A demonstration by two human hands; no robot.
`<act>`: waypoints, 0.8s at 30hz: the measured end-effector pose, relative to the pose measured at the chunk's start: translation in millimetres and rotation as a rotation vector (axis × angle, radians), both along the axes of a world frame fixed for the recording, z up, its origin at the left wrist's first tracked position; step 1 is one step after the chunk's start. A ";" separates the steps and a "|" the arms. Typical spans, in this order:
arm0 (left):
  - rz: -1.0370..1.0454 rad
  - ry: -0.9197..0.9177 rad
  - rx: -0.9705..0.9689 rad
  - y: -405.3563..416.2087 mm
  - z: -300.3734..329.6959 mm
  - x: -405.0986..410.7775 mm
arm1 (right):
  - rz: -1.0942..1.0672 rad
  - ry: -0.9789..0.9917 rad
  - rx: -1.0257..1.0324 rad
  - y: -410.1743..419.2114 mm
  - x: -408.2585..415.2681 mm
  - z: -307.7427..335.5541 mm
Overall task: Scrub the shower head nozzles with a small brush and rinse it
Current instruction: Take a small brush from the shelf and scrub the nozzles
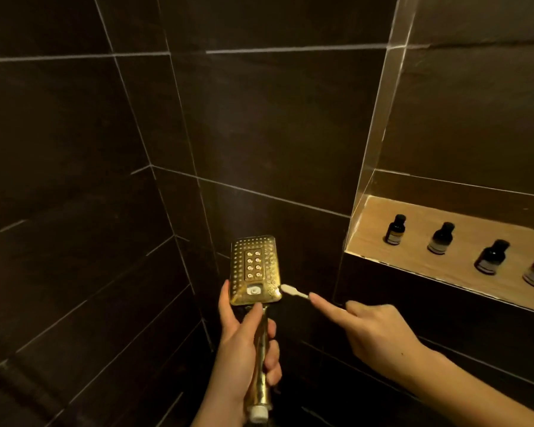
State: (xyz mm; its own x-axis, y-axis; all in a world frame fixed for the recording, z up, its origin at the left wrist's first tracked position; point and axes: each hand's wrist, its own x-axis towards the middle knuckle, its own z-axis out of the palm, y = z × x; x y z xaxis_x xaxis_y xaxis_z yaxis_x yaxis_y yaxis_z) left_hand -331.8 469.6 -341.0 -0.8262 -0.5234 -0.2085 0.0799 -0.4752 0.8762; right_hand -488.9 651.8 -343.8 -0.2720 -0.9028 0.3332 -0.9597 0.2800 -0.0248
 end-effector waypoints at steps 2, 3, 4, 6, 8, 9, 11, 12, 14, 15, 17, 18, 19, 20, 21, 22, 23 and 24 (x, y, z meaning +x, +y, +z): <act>-0.009 -0.027 -0.022 0.5 1.5 -2.4 | -0.046 -0.006 -0.043 -1.2 -5.7 2.3; -0.015 -0.040 -0.028 2.0 2.2 -3.5 | -0.049 -0.005 -0.047 -3.0 -5.8 3.1; -0.023 -0.051 -0.034 4.5 2.8 -4.2 | -0.033 -0.005 -0.036 -5.6 -1.2 2.9; -0.043 -0.074 -0.069 10.9 3.0 -6.3 | 0.031 -0.020 0.015 -11.0 14.5 -1.9; -0.056 -0.103 -0.129 17.3 2.0 -9.3 | 0.072 -0.031 0.040 -14.8 28.5 -10.4; -0.062 -0.117 -0.155 18.7 1.4 -10.4 | 0.066 -0.043 0.039 -16.8 33.8 -14.0; -0.070 -0.141 -0.189 20.1 -0.8 -9.9 | 0.013 -0.077 0.006 -20.2 39.8 -18.6; -0.071 -0.150 -0.202 19.6 -2.2 -8.2 | -0.020 -0.094 -0.024 -21.9 40.2 -18.9; -0.077 -0.155 -0.216 17.5 -4.5 -4.1 | -0.091 -0.126 -0.062 -25.0 37.2 -14.2; -0.081 -0.152 -0.218 16.8 -5.2 -2.1 | -0.112 -0.132 -0.063 -27.0 36.1 -11.2; -0.100 -0.148 -0.222 17.3 -5.3 0.3 | -0.075 -0.119 -0.038 -30.0 39.4 -9.8; -0.109 -0.145 -0.221 17.5 -5.5 1.3 | -0.036 -0.114 -0.016 -30.4 44.3 -11.3; -0.115 -0.138 -0.219 17.5 -6.0 2.0 | -0.009 -0.108 0.006 -30.3 48.9 -13.2; -0.119 -0.133 -0.221 17.3 -6.8 3.3 | -0.005 -0.101 0.015 -29.9 50.6 -14.3; -0.120 -0.132 -0.231 16.6 -8.1 4.3 | -0.024 -0.105 0.001 -30.1 47.8 -13.3; -0.119 -0.130 -0.244 16.3 -9.1 5.9 | -0.055 -0.122 -0.029 -31.3 42.2 -10.8; -0.118 -0.126 -0.255 16.3 -9.9 6.9 | -0.085 -0.138 -0.057 -32.7 36.7 -7.6; -0.120 -0.124 -0.258 16.9 -9.8 8.1 | -0.091 -0.139 -0.062 -33.6 33.8 -5.5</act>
